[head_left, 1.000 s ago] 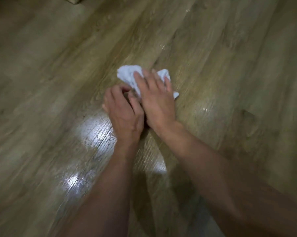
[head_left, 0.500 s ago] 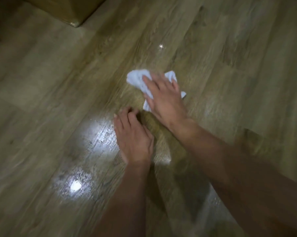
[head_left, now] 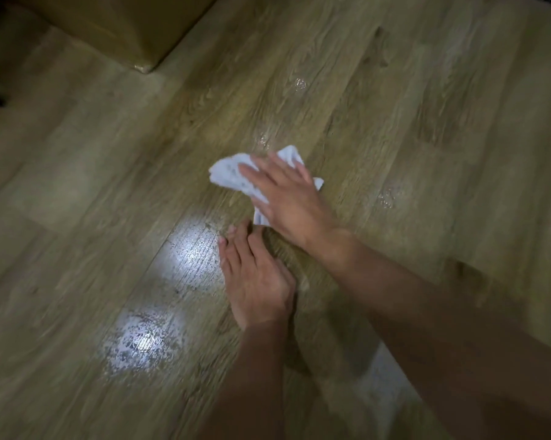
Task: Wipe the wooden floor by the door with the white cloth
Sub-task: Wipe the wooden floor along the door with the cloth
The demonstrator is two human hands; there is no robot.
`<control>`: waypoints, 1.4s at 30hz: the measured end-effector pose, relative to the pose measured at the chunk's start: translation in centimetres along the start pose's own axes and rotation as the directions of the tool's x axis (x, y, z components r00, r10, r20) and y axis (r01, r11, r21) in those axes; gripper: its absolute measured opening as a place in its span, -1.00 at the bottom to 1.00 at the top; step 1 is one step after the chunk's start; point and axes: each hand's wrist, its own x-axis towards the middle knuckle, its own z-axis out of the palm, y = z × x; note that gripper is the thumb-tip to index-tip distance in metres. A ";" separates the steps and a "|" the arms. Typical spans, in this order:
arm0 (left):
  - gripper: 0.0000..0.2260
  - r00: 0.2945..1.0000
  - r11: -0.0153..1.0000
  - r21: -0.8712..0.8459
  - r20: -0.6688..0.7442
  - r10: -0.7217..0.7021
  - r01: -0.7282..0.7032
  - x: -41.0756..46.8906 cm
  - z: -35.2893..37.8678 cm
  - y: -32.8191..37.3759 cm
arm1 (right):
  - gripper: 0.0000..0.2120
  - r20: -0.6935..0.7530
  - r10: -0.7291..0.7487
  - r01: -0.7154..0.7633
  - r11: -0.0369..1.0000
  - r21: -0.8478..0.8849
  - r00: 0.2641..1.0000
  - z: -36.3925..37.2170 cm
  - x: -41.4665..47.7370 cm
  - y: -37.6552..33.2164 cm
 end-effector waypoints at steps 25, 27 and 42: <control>-0.46 0.993 0.993 0.104 0.108 0.051 -0.063 -0.1 -0.5 -0.1 | -0.44 -0.046 0.443 -0.439 0.895 0.074 0.895 -0.7 2.9 1.2; -0.47 0.994 0.989 0.133 0.097 0.058 -0.071 -0.1 -0.4 0.1 | -0.45 -0.001 0.280 -0.280 0.959 0.037 0.960 -0.6 2.2 0.7; -0.51 0.989 0.955 0.258 0.022 0.146 -0.147 -0.5 0.7 -0.1 | -0.45 0.114 0.125 -0.112 0.987 -0.115 0.986 -2.6 -3.1 5.4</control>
